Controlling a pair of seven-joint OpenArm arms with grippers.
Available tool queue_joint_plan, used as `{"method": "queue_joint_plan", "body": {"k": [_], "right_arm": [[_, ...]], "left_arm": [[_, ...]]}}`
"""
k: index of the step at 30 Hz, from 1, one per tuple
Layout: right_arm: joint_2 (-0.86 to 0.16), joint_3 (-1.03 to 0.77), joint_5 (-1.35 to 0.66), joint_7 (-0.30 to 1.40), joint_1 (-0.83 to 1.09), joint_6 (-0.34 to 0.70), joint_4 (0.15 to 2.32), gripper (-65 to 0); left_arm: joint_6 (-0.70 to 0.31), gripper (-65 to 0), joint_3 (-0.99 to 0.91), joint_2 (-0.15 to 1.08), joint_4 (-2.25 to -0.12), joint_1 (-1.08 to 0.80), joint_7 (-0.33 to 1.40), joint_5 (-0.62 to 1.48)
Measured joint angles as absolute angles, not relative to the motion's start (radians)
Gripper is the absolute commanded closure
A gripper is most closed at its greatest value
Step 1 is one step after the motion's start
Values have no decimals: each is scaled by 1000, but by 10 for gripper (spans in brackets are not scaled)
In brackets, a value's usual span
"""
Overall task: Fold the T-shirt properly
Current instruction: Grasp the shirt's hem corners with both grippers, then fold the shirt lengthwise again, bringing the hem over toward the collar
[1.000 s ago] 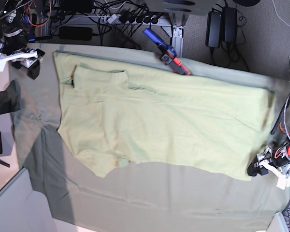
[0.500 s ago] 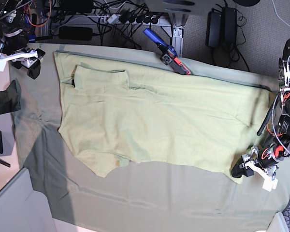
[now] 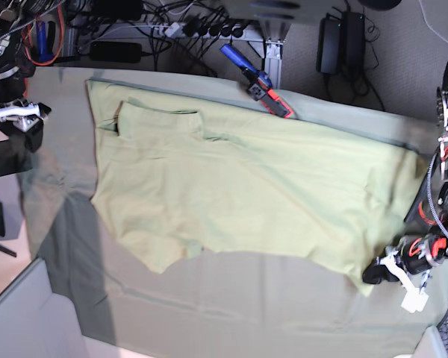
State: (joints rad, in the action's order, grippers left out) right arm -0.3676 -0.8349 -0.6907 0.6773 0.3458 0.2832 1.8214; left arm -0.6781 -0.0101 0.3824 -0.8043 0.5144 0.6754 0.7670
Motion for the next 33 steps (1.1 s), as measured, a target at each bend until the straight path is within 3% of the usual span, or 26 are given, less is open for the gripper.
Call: {"method": "queue_joint_plan", "body": {"k": [7,13,21,25,33], "right_arm": [[-434,-799,-659,676,153,287,1726,-444],[-468,-598,-625,661,-135,294,1371,-444],[-429,-308,-598,643,-479,323,858,-444],[-384,-261,-553,595,-544,346,723,-444],[-315,-237,-530,567,-547,364,721,-444]], "left_arm": [[-678,0,-1,382,-806,494,685,775],[-678,0,-1,382,-833,494,743,778],[-678,0,-1,382,-834,494,746,793],[-678,0,-1,382,-834,493,754,816],[-678,0,-1,382,-834,496,756,836]]}}
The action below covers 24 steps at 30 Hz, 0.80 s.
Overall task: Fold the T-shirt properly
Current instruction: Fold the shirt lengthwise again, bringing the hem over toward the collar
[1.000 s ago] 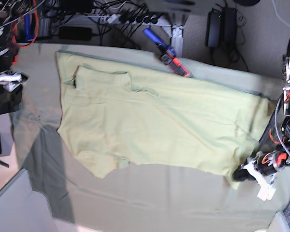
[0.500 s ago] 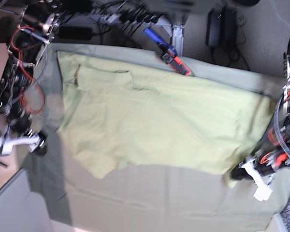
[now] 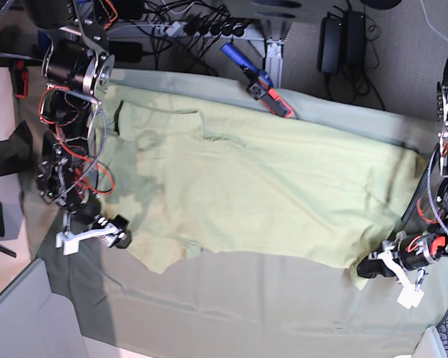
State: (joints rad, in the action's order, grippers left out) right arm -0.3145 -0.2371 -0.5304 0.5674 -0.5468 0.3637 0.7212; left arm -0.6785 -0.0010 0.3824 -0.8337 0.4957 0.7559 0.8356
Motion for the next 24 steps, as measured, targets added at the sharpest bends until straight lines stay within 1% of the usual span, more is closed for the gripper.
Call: {"method": "queue_joint_plan", "body": {"k": [6,7,8,9,12,14,15,21,24], "right_arm": [[-302,-235,-532,664,-535,371,789,-442],[-302,-235,-531,683,-535,372,802,-433],[-302,-235,-529,704,-535,373,815,-396],[-302,-234,-525,725,-534,374,826,-335],[-302,-231,-522,731,-522,374,843,-115],[-305,-230,-519,720,-518,374,847,-14],[-309,-231,-519,710,-518,374,847,0],[-325,-231,-519,694,-518,374,847,0],[-333,-231,-521,706,-518,374,855,0]], "left_arm": [[-678,0,-1,385,-834,496,756,835],[-678,0,-1,385,-834,496,756,836],[-678,0,-1,385,-834,496,756,836],[-678,0,-1,385,-834,496,756,836],[-678,0,-1,385,-834,496,756,835],[-678,0,-1,385,-834,496,756,835],[-678,0,-1,385,-834,496,756,834],[-678,0,-1,385,-834,496,762,837],[-678,0,0,398,-834,495,793,899]]}}
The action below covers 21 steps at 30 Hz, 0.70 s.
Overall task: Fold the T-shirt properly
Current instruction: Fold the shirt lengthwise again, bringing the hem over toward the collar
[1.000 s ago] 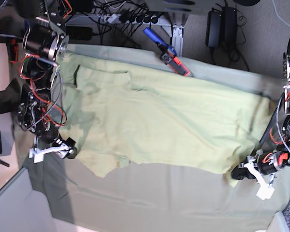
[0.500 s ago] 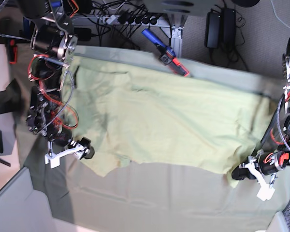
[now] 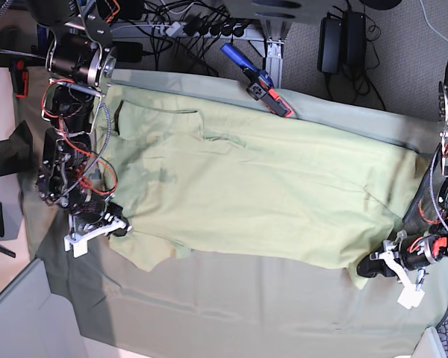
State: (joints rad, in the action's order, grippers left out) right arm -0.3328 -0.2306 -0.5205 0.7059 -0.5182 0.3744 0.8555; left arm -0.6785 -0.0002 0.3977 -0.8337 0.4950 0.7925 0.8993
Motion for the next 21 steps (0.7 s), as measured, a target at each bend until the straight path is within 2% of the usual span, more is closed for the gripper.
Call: {"method": "queue_joint_plan", "body": {"k": [4,12,21], "right_arm": [[-346,-231,-531,728,-487,375,932,0],[-375,-230,-573,762,-288,389,1240,0],[-413,-231,-574,779,-97,395,1421,0]], "left_arm": [[-678,0,-1,442,-834,496,848,938],[-682,0,1,509,-860,460,977,1090],[-683,0,1,561,-1144,258,1002,1094]]}}
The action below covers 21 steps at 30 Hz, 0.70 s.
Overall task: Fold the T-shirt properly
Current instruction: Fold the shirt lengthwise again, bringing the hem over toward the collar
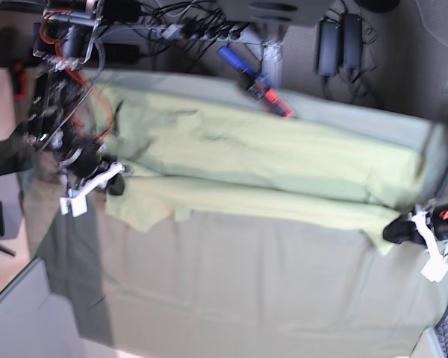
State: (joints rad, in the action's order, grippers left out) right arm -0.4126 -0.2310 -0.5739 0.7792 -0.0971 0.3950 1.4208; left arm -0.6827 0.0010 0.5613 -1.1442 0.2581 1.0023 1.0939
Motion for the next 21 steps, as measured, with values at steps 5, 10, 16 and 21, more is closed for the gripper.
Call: {"method": "queue_joint_plan", "body": {"k": [5,10,16,21], "right_arm": [[-413,-251,-563,775,-18,395,1448,0],[-413,-253,-553,767,20,395,1449,-352],[-395,-320,-574,787,43,394,1483,-407],[-382,-466,-607,786,39,395,1554,-407]], "left_arm": [[-682,0,1,566,-1231,187,995,1081],[-682,0,1,554,-1231,168,958,1016],[-682,-6,1,546,-1232,163,957,1007],[-682,-5,1,546,-1232,158,957,1007]]}}
